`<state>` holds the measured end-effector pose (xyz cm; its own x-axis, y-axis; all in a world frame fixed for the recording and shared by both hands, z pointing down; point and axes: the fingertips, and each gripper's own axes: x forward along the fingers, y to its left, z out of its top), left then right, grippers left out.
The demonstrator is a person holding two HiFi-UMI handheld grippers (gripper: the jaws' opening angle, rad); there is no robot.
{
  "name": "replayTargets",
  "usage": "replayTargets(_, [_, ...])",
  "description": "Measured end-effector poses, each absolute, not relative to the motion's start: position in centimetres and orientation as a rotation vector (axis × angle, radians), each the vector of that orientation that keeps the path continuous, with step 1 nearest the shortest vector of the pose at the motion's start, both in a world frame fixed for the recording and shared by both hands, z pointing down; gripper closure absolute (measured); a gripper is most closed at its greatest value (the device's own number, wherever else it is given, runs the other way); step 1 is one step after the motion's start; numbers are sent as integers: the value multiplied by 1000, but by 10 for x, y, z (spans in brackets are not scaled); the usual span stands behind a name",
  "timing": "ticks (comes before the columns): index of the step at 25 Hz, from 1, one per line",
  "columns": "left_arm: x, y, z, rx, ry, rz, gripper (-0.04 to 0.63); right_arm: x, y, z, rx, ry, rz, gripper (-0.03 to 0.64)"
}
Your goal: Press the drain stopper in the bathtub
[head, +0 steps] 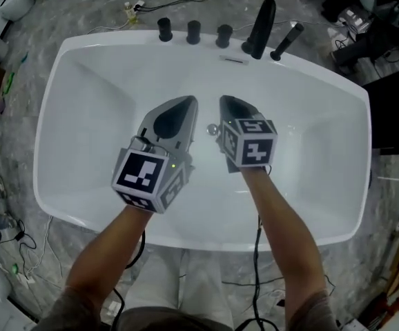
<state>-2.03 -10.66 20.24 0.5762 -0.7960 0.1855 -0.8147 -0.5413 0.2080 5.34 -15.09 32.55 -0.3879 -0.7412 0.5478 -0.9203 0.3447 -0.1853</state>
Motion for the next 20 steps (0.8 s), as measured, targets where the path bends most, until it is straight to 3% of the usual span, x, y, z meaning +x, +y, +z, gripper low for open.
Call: replayTargets(20, [-7,-18,4,2658,-1220,79,595,51,-28,25,1515,-2610,416,618])
